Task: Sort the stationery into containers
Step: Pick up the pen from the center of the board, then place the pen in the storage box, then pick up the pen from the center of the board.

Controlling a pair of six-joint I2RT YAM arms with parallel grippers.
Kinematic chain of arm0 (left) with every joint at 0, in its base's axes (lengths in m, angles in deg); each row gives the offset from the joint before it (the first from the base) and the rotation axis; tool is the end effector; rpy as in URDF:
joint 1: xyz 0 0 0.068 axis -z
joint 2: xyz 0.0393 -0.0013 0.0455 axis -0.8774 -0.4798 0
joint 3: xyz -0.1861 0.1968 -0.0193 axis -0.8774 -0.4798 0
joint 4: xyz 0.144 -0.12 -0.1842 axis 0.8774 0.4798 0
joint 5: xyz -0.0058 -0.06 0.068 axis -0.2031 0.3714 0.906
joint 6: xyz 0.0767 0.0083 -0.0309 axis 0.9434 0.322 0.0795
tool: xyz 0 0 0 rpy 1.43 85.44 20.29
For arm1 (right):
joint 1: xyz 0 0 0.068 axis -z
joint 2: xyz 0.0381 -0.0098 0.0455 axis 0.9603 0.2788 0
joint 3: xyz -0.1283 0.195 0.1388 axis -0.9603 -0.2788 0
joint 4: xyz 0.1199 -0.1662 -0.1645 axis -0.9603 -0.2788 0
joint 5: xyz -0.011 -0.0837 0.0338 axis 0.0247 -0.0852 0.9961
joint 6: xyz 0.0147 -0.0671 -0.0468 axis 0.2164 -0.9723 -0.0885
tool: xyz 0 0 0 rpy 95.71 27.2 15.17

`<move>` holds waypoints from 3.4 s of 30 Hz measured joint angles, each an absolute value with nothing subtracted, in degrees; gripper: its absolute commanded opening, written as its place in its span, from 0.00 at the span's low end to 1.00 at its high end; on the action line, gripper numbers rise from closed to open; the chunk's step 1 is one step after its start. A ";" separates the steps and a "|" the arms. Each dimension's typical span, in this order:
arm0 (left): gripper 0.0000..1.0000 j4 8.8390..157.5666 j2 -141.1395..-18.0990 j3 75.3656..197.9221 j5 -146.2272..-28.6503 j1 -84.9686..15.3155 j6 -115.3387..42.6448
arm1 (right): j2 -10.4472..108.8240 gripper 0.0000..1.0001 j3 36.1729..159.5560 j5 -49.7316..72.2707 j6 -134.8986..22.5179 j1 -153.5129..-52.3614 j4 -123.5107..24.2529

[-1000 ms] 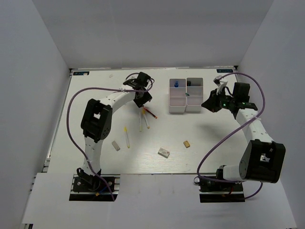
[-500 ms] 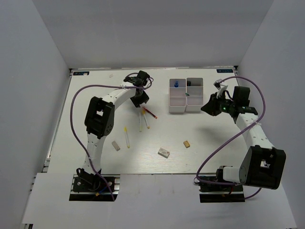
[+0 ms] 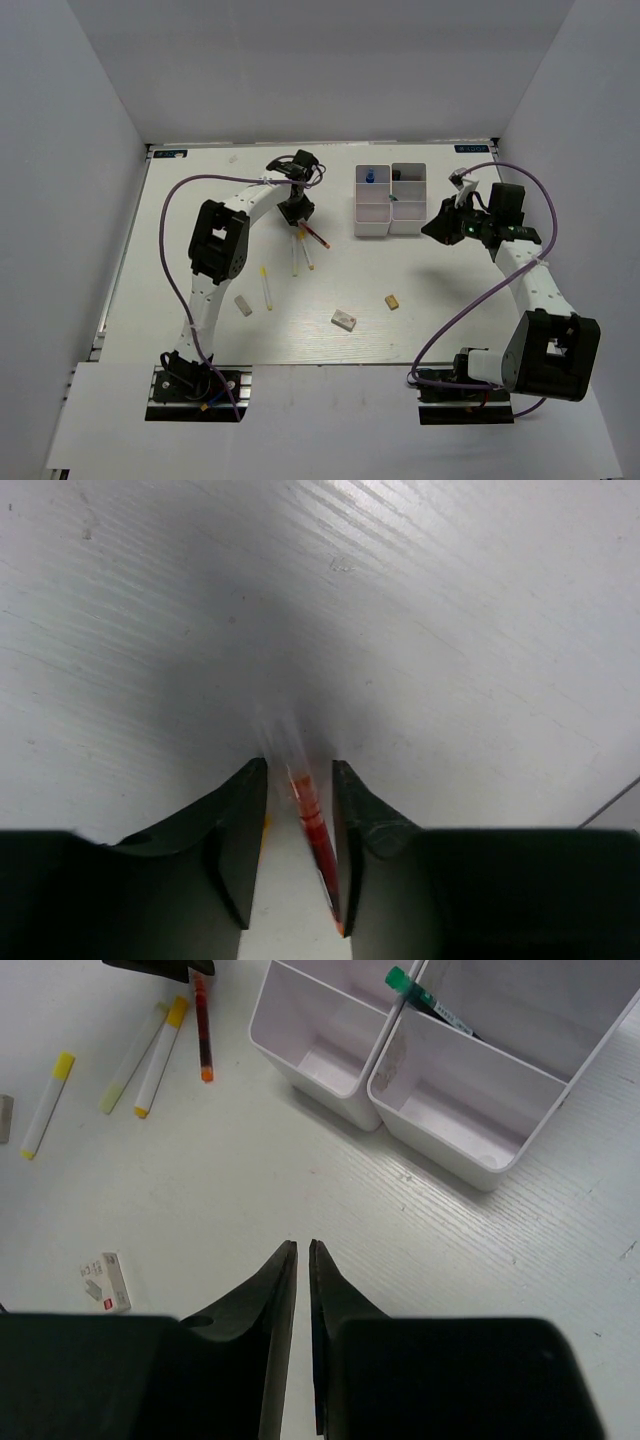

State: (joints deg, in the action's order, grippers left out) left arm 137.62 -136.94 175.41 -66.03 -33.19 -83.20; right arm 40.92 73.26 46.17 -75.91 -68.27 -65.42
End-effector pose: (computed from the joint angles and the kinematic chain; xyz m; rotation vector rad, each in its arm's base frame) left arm 0.4389 -0.2162 0.1316 -0.7707 2.6753 -0.0327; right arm 0.2971 0.0204 0.2500 -0.5233 2.0390 0.6338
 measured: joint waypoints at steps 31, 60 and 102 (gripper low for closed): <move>0.00 107.00 -116.94 160.90 -76.85 -31.72 -69.30 | 36.68 0.00 70.06 39.57 -70.97 -67.64 -62.99; 0.00 50.65 -139.50 175.15 -91.06 -21.32 -44.49 | 36.33 0.00 68.18 36.88 -68.39 -63.66 -62.05; 1.00 84.84 -72.99 131.78 -68.37 -21.16 -50.11 | 51.92 0.43 84.62 41.63 -82.05 -93.10 -69.87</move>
